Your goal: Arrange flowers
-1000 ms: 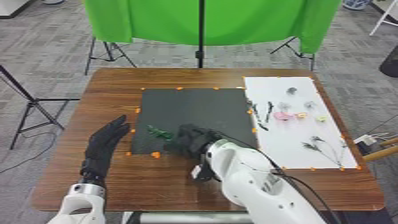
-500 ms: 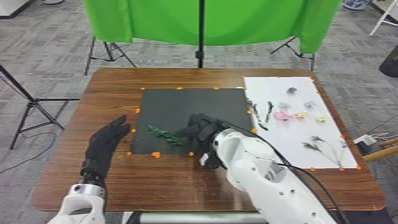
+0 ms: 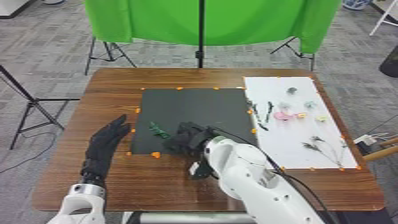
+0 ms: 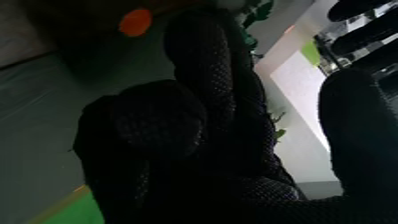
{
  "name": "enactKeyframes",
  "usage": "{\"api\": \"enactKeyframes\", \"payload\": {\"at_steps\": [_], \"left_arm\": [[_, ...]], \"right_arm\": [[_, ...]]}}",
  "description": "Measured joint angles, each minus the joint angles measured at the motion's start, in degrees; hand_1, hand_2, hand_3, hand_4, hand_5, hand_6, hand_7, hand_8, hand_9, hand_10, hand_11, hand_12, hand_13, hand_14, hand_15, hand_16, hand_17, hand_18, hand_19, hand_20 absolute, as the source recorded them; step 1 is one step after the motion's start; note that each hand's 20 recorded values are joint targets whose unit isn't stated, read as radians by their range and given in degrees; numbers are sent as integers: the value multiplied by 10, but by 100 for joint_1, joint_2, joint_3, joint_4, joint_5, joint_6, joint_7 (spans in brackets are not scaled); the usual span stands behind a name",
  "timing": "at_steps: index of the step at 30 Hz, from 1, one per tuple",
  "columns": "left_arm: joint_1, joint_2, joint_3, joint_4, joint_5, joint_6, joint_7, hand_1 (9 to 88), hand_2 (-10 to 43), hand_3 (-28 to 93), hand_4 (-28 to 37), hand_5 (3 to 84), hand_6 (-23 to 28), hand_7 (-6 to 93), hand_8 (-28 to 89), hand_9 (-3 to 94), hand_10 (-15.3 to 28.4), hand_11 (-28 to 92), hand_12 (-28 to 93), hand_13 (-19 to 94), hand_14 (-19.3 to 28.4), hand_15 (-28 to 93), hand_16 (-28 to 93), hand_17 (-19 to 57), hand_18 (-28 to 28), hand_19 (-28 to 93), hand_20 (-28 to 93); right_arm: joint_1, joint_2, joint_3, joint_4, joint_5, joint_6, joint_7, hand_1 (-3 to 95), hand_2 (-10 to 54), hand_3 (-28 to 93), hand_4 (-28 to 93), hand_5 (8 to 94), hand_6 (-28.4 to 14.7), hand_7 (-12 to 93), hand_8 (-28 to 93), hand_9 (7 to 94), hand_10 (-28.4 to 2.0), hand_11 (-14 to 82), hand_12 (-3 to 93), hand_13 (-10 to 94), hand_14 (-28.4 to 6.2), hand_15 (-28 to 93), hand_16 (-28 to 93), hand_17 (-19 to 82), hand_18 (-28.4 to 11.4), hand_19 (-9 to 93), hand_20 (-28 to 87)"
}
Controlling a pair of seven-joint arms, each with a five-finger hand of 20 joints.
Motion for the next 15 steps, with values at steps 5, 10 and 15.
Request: {"api": "enactKeyframes", "payload": {"at_steps": [5,10,15], "left_arm": [[-1,-12,0,1,0,-1,3,182,-4,667,-283,417,9,93,-75,424,97,134,134,317,119,93,21,41,100,12,164],[-22,-23,8,8,0,-26,3,184,-7,660,-283,415,-3,99,-79,428,74,135,132,319,104,95,20,41,99,12,165],[-36,-32,9,9,0,-31,3,187,-10,658,-283,411,-13,108,-87,434,52,142,130,324,90,99,18,42,96,12,165]], "right_arm": [[7,-67,10,51,227,-8,34,172,84,671,-120,793,-40,158,-66,855,-166,385,306,910,-66,584,330,697,-100,932,479],[16,-171,7,123,379,-21,76,154,88,689,-129,791,-35,156,-67,862,-165,379,303,911,-65,583,329,696,-101,932,477],[16,-298,6,203,468,-23,131,139,94,700,-139,790,-31,149,-67,865,-164,375,305,915,-65,579,328,696,-101,932,471]]}}
